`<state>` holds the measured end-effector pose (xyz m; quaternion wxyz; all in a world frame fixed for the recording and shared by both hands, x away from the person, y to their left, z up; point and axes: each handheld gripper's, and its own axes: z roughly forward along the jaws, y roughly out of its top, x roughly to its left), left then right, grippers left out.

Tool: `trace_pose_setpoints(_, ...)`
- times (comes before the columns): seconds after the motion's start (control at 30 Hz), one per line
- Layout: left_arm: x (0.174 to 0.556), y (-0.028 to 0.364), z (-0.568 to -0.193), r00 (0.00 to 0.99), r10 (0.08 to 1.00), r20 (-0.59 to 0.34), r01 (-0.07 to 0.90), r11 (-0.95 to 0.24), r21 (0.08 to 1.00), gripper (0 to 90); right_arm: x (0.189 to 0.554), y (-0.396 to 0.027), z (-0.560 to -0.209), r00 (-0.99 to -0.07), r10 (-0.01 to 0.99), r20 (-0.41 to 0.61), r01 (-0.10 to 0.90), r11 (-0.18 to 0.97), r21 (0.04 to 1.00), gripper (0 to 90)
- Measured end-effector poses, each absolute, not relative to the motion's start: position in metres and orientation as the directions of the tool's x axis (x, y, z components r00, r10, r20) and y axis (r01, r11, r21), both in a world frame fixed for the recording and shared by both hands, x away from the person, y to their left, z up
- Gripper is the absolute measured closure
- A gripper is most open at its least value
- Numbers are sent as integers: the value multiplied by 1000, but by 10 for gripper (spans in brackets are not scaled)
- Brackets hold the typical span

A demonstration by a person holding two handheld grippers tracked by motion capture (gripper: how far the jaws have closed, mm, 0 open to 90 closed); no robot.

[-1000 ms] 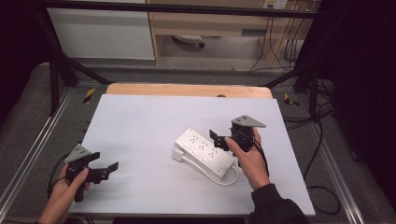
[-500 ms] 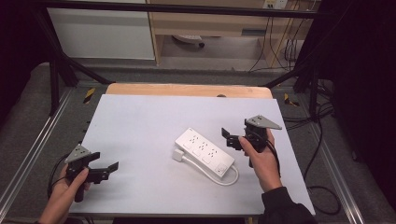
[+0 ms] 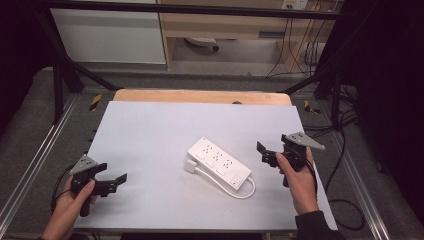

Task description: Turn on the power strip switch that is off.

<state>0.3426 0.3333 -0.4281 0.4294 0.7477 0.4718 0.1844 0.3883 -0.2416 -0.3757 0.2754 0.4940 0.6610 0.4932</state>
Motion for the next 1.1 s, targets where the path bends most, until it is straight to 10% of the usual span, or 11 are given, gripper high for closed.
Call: trace_pose_setpoints(1.1, 343, 333, -428, 488, 865, -121, 543, -191, 818, 79, 370, -270, -451, -286, 953, 97, 532, 74, 844, 37)
